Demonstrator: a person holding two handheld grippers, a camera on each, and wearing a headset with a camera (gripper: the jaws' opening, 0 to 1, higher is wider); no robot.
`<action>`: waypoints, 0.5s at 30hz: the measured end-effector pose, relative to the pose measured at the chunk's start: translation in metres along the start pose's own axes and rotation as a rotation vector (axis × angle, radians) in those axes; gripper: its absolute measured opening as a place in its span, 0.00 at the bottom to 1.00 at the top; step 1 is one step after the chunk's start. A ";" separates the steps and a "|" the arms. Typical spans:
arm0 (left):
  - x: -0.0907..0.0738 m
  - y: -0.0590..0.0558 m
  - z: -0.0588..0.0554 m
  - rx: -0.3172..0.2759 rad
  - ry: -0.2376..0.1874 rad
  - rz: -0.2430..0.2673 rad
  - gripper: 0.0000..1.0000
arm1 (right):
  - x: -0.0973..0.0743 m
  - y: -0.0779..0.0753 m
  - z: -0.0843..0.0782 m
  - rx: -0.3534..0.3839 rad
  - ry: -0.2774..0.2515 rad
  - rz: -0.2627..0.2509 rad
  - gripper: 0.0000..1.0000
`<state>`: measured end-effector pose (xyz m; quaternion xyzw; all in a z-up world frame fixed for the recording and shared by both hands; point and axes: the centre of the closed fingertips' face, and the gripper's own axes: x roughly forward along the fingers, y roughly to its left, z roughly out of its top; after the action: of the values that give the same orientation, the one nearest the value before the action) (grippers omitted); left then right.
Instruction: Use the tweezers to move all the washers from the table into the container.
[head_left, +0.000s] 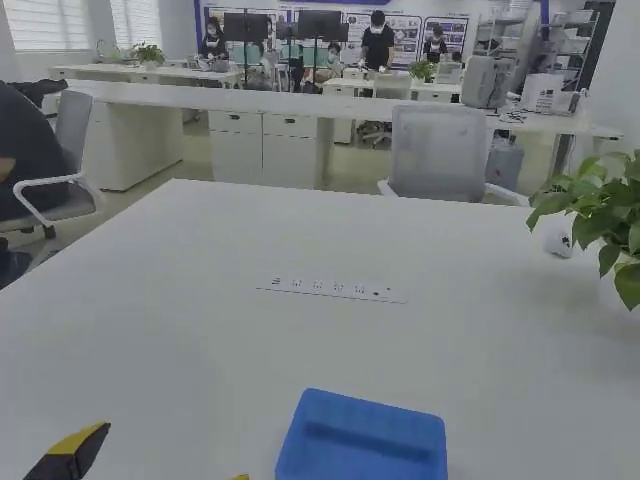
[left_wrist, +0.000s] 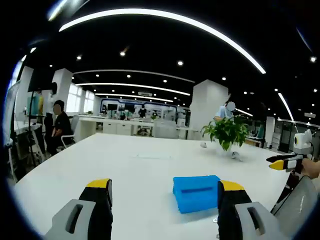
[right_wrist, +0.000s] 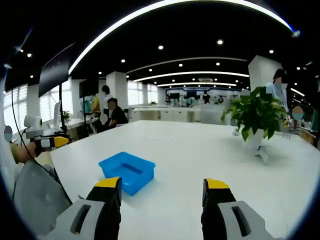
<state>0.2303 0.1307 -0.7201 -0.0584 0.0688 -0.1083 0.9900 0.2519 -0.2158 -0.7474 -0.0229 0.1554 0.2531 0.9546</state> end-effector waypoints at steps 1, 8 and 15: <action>0.000 0.000 -0.001 0.002 0.004 0.000 0.84 | 0.000 0.000 0.000 0.001 0.000 0.001 0.64; 0.001 0.000 -0.005 0.008 0.024 -0.008 0.82 | -0.002 -0.003 0.000 0.011 -0.007 -0.014 0.63; 0.000 0.005 -0.008 0.009 0.034 0.016 0.81 | -0.001 -0.002 -0.003 0.017 0.008 -0.010 0.63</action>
<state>0.2303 0.1349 -0.7287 -0.0516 0.0853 -0.1018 0.9898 0.2509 -0.2182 -0.7496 -0.0167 0.1610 0.2469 0.9554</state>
